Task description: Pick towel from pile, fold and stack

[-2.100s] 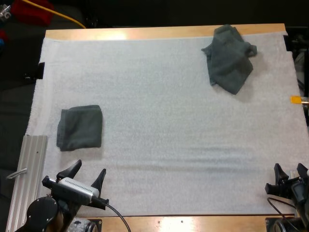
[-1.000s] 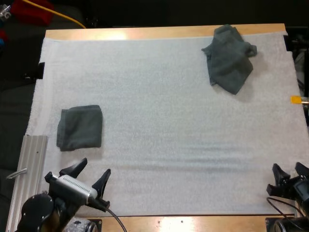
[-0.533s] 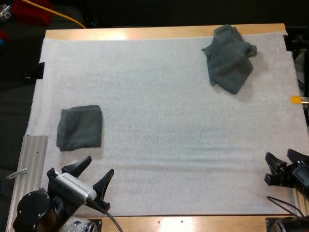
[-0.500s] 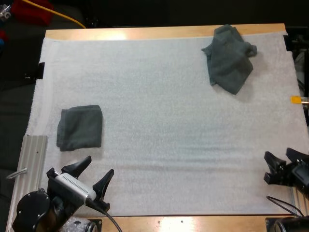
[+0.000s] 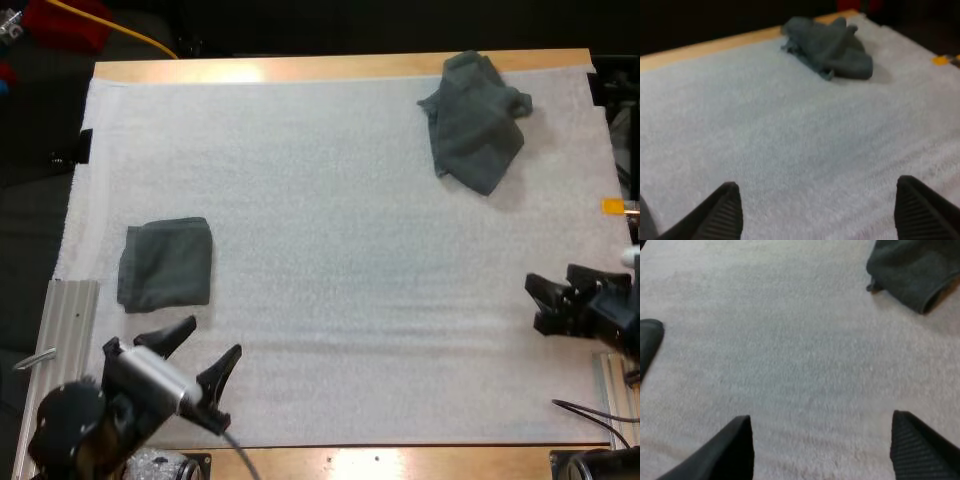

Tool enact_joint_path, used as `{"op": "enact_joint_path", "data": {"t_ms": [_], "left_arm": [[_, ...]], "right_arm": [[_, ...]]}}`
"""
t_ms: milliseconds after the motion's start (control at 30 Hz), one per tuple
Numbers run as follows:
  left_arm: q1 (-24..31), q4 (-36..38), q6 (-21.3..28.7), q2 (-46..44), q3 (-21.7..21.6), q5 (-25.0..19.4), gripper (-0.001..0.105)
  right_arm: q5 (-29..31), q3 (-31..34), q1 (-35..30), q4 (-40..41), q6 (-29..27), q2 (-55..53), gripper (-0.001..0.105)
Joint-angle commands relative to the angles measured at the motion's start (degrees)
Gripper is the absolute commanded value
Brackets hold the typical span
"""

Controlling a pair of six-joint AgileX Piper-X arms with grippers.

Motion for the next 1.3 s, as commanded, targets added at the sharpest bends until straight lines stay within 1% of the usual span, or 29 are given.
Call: {"op": "enact_joint_path", "data": {"t_ms": [0, 167, 300, 433, 800, 1000, 1267], "left_arm": [[-0.29, -1.39, 0.29, 1.86, -0.32, 0.44, 0.063], [-0.29, -5.22, 0.29, 7.33, -1.20, 0.92, 0.063], [-0.29, -8.94, 0.29, 11.78, -3.88, 0.91, 0.063], [-0.43, -10.63, 0.29, 15.50, -6.76, 0.84, 0.063], [-7.64, -10.31, 0.29, 25.18, -12.82, 0.45, 0.063], [-10.84, -10.12, 0.29, 27.91, -13.92, 0.45, 0.063], [-11.43, -9.96, 0.29, 28.14, -13.92, 0.45, 0.063]], "right_arm": [[-0.51, -1.29, 0.02, -0.82, -0.10, 1.00, 0.058], [-0.51, -3.41, 0.02, -3.57, 0.80, 5.93, 0.058], [-0.51, -4.64, 0.02, -7.19, 3.29, 10.63, 0.058], [-0.51, -5.33, 0.02, -11.16, 6.03, 15.14, 0.058], [0.93, -8.61, 0.02, -18.72, 12.83, 28.50, 0.058], [1.20, -8.89, 0.02, -24.95, 18.20, 35.50, 0.058], [3.25, -8.92, 0.02, -32.55, 22.86, 44.23, 0.058]]}}
